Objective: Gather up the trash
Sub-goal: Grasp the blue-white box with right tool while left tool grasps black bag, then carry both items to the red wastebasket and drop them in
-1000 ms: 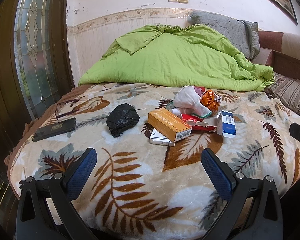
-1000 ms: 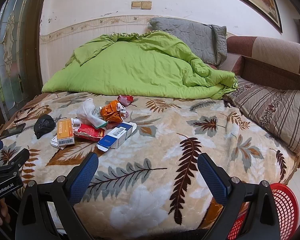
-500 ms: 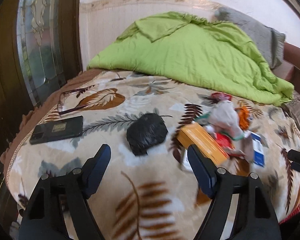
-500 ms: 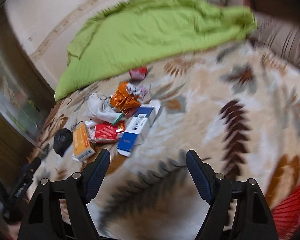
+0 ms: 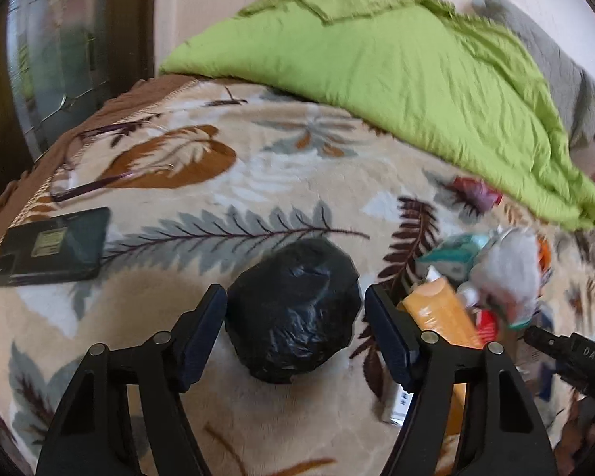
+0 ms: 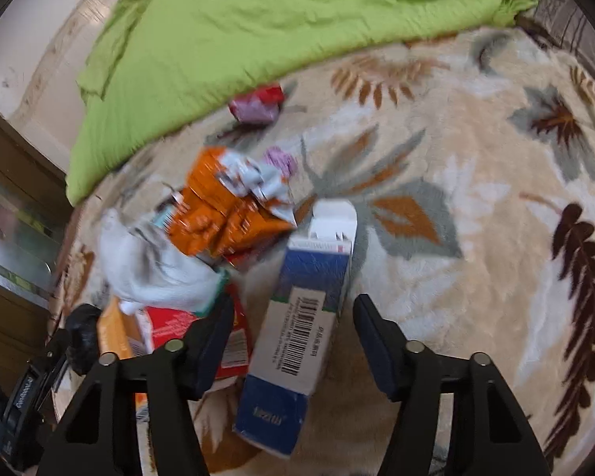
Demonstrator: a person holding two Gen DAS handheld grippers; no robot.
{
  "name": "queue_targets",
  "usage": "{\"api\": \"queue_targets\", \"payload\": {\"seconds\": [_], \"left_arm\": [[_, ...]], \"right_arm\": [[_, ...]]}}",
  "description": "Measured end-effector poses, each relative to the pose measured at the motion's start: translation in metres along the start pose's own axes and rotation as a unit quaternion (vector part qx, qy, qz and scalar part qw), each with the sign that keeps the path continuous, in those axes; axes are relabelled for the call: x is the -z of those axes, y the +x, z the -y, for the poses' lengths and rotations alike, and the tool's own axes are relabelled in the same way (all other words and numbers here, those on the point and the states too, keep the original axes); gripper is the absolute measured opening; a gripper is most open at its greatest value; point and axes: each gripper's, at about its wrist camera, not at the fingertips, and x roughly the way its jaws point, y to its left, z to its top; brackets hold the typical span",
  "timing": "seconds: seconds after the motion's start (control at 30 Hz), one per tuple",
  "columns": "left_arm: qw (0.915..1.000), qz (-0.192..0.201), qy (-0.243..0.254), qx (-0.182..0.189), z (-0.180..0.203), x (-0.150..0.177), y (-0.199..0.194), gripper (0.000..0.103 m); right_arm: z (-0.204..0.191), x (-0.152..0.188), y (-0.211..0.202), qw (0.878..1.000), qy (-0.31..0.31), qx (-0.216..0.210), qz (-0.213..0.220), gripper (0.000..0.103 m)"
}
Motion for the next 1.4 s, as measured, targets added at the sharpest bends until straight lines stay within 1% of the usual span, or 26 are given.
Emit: {"api": "queue_targets", "payload": {"seconds": [0.03, 0.07, 0.13, 0.23, 0.3, 0.4, 0.47, 0.57, 0.67, 0.8, 0.87, 0.93, 1.07, 1.2, 1.3, 1.4], "left_arm": [[1.0000, 0.003, 0.000, 0.000, 0.000, -0.002, 0.004, 0.071], [1.0000, 0.005, 0.003, 0.001, 0.000, -0.004, 0.007, 0.071], [1.0000, 0.005, 0.002, 0.001, 0.001, -0.007, 0.013, 0.068], [0.9999, 0.011, 0.003, -0.003, 0.004, -0.007, 0.016, 0.064], [0.9998, 0.018, 0.006, -0.006, 0.009, -0.006, 0.015, 0.059], [0.9994, 0.031, 0.012, -0.011, 0.014, -0.003, 0.008, 0.055], [0.9992, 0.038, 0.009, -0.004, 0.015, -0.002, 0.003, 0.054], [0.9981, 0.061, 0.008, 0.003, 0.016, -0.001, -0.008, 0.054], [0.9959, 0.088, 0.020, 0.005, 0.022, -0.001, -0.019, 0.054], [0.9907, 0.128, 0.047, 0.006, 0.037, 0.001, -0.036, 0.054], [0.9889, 0.135, 0.061, 0.008, 0.045, 0.003, -0.041, 0.054], [0.9884, 0.133, 0.071, 0.018, 0.052, 0.007, -0.043, 0.054], [0.9843, 0.138, 0.108, 0.020, 0.073, 0.014, -0.047, 0.054], [0.9797, 0.148, 0.135, 0.012, 0.086, 0.020, -0.049, 0.054], [0.9797, 0.146, 0.136, 0.013, 0.087, 0.021, -0.049, 0.054], [0.9809, 0.143, 0.131, 0.012, 0.084, 0.020, -0.048, 0.054]], "right_arm": [[0.002, 0.000, 0.006, 1.000, 0.003, -0.002, -0.013, 0.049], [0.002, -0.001, 0.009, 1.000, 0.001, 0.002, -0.016, 0.046], [0.003, -0.001, 0.004, 1.000, -0.010, 0.007, -0.008, 0.036], [0.005, 0.000, -0.001, 1.000, -0.014, 0.003, 0.000, 0.036], [0.005, 0.002, -0.008, 1.000, -0.022, -0.003, 0.008, 0.036], [0.003, 0.003, -0.020, 0.999, -0.037, -0.002, 0.031, 0.036], [0.002, 0.003, -0.029, 0.998, -0.044, -0.002, 0.050, 0.036], [0.005, 0.002, -0.039, 0.997, -0.044, 0.000, 0.066, 0.036], [0.008, 0.001, -0.046, 0.995, -0.042, 0.005, 0.086, 0.036], [0.012, 0.000, -0.058, 0.992, -0.039, 0.023, 0.120, 0.036], [0.010, -0.001, -0.065, 0.988, -0.043, 0.028, 0.142, 0.036], [0.006, 0.001, -0.073, 0.984, -0.055, 0.030, 0.165, 0.036], [-0.015, 0.009, -0.083, 0.975, -0.102, 0.016, 0.196, 0.036], [-0.036, 0.020, -0.081, 0.970, -0.147, -0.014, 0.195, 0.036], [-0.052, 0.029, -0.078, 0.966, -0.174, -0.025, 0.190, 0.036], [-0.059, 0.032, -0.075, 0.964, -0.191, -0.029, 0.184, 0.036]]}}
